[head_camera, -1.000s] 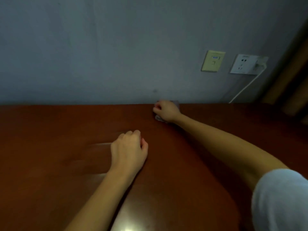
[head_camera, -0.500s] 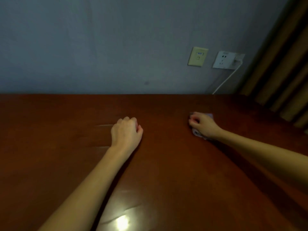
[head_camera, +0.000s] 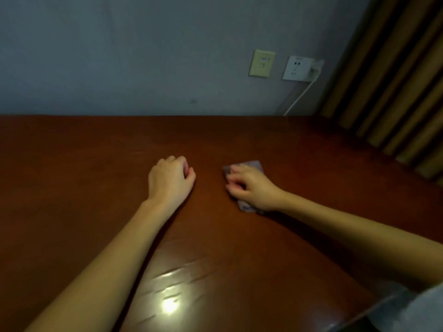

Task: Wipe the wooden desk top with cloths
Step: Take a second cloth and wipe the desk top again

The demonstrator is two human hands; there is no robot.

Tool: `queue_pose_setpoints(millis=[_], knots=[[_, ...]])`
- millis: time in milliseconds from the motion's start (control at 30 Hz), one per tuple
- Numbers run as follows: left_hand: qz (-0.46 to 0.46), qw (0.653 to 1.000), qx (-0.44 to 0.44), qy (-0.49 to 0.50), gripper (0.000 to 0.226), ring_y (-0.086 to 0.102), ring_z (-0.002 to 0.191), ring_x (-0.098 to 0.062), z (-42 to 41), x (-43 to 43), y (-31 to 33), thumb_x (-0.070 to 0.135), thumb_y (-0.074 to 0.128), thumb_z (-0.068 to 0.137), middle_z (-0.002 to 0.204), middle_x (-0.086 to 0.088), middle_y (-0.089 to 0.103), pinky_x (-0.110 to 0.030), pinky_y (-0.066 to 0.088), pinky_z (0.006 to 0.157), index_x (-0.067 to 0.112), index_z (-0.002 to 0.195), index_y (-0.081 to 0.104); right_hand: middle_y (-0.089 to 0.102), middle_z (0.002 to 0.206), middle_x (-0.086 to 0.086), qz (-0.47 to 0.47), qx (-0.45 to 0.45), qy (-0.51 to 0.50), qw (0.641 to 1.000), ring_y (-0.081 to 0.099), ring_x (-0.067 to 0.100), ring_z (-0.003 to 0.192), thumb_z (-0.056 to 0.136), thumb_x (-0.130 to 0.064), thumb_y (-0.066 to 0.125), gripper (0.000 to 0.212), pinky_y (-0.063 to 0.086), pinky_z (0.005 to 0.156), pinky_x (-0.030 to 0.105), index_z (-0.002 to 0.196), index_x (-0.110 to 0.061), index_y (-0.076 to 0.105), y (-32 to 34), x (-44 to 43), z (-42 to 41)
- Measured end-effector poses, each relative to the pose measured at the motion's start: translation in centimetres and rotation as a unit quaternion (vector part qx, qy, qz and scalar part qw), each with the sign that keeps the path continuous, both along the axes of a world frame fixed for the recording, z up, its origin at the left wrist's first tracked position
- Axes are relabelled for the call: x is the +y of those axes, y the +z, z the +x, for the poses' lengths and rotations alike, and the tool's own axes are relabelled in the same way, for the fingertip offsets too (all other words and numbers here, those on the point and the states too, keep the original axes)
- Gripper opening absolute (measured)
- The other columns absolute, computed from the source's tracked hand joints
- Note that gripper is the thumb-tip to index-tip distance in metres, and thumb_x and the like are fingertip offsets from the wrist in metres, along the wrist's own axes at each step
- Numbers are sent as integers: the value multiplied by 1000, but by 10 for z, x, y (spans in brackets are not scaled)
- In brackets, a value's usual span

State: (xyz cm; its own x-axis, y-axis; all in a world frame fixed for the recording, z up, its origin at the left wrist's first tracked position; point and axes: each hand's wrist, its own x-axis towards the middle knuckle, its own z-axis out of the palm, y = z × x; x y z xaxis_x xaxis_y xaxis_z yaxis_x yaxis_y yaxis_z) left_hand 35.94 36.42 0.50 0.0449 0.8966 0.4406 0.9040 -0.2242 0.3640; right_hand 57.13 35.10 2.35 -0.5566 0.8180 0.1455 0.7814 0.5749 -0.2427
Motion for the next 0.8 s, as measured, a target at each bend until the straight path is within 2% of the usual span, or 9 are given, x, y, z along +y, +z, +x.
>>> queue_pose_setpoints(millis=[100, 200, 267, 367, 433, 500, 667, 733, 800], knots=[[14, 1000, 6, -6, 19, 52, 76, -16, 0, 0, -1, 31, 52, 94, 80, 1, 54, -29, 39, 61, 18, 81, 57, 48, 77, 9, -31, 13, -32, 999, 44, 15, 73, 92, -22, 49, 31, 31, 69, 28, 67, -4, 50, 2, -30, 49], [17, 1000, 17, -11, 19, 50, 75, -15, 0, 0, -1, 31, 52, 94, 80, 1, 54, -28, 38, 61, 18, 82, 57, 47, 77, 4, -26, 51, -129, 990, 47, 16, 70, 93, -22, 49, 33, 36, 68, 30, 61, -16, 44, 2, -17, 90], [16, 999, 25, -12, 19, 51, 75, -15, 1, -1, 0, 32, 51, 94, 81, 0, 55, -28, 38, 62, 18, 83, 57, 48, 80, 4, -15, 52, -190, 980, 52, 21, 71, 96, -19, 51, 36, 39, 68, 33, 61, -21, 41, -2, 6, 96], [13, 999, 31, -13, 19, 51, 76, -16, 0, -1, 0, 32, 51, 95, 82, 0, 55, -29, 38, 61, 17, 83, 57, 51, 82, 5, 17, 16, -240, 971, 55, 22, 73, 96, -22, 50, 30, 40, 66, 32, 68, -14, 49, -6, 39, 68], [11, 999, 30, -14, 20, 53, 77, -18, -1, -1, 0, 32, 51, 94, 82, -1, 56, -31, 38, 61, 17, 82, 58, 55, 84, 9, 25, 7, -221, 975, 56, 23, 74, 96, -22, 50, 29, 45, 69, 38, 68, -13, 51, -5, 41, 35], [12, 999, 28, -14, 21, 53, 77, -19, 0, -2, 1, 32, 52, 94, 82, -1, 56, -32, 39, 62, 16, 82, 58, 54, 81, 9, 39, 0, -158, 987, 54, 23, 71, 93, -21, 51, 33, 45, 71, 43, 61, -16, 46, -3, 20, 6], [7, 1000, 29, -8, 20, 51, 74, -19, 0, -3, 2, 31, 53, 93, 82, -2, 58, -32, 37, 61, 16, 82, 60, 46, 75, 4, 16, 14, -18, 1000, 45, 17, 72, 93, -24, 51, 31, 33, 69, 33, 64, -16, 43, -4, -84, -3], [7, 1000, 28, -4, 20, 49, 73, -18, 1, -4, 3, 31, 53, 93, 81, -2, 57, -32, 36, 61, 16, 83, 61, 50, 80, 5, -4, 17, -19, 1000, 46, 16, 77, 93, -25, 50, 27, 33, 72, 30, 68, -15, 50, -5, -115, 28], [9, 999, 33, -5, 20, 50, 74, -19, 2, -6, 4, 30, 53, 93, 82, -2, 58, -32, 36, 61, 15, 84, 61, 51, 81, 2, -19, 35, -71, 997, 47, 11, 77, 93, -26, 50, 25, 33, 73, 28, 69, -19, 51, -4, -127, 64]])
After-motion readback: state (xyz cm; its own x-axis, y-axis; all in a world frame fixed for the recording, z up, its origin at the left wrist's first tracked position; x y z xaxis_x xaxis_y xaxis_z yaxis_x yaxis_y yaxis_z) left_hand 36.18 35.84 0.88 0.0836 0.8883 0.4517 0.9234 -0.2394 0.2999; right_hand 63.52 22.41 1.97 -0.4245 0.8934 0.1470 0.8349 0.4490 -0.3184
